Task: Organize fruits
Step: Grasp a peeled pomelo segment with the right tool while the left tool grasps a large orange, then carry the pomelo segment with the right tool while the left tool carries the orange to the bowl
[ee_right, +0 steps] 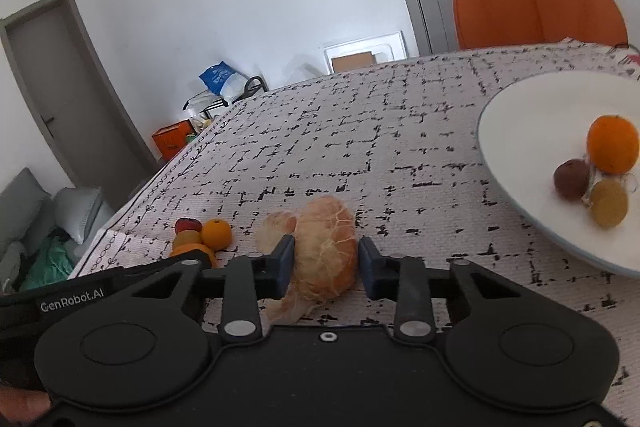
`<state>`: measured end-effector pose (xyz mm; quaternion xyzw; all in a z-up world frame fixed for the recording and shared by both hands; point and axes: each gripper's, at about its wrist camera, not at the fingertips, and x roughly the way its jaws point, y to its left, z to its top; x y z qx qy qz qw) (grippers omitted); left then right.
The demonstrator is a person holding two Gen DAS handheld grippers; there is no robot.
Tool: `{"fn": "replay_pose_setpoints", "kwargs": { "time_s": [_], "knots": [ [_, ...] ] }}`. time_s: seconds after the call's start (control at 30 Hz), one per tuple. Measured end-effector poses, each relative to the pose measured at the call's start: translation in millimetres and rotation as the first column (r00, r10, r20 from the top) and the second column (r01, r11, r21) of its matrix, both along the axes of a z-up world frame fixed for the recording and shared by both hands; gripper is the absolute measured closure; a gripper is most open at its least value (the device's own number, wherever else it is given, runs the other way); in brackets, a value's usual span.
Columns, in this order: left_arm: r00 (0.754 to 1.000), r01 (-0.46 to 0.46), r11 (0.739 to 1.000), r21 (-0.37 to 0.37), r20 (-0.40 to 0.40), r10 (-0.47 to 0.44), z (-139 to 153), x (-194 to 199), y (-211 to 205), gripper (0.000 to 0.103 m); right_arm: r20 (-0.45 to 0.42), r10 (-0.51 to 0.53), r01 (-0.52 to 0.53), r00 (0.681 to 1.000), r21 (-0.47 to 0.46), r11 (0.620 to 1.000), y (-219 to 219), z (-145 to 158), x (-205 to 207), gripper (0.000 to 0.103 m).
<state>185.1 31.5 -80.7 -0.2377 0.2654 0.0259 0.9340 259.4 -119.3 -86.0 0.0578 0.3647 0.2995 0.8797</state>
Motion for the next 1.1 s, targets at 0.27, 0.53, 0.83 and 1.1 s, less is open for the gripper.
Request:
{"fn": "replay_pose_setpoints", "kwargs": {
  "time_s": [0.27,0.53,0.83,1.1],
  "knots": [
    [1.000,-0.003,1.000,0.012,0.014,0.002,5.4,-6.0,-4.2,0.067,0.048,0.017,-0.017,0.999,0.004,1.000,-7.1,8.6,-15.0,0.074],
    [1.000,0.009,1.000,0.026,0.026,-0.009,12.9,-8.9,-13.3,0.067,0.062,0.014,-0.017,0.998,0.037,0.999,-18.3,17.7,-23.9,0.074],
    [0.998,0.035,0.999,0.034,0.043,-0.036,20.3,-5.5,-21.7,0.067,0.093,-0.022,0.017,0.995,0.051,0.999,-29.7,27.6,-31.3,0.074],
    [0.996,0.073,0.995,0.062,0.049,-0.077,27.9,6.2,-43.1,0.067,0.110,-0.079,0.070,0.991,0.081,0.994,-55.1,33.7,-29.2,0.074]
  ]
}}
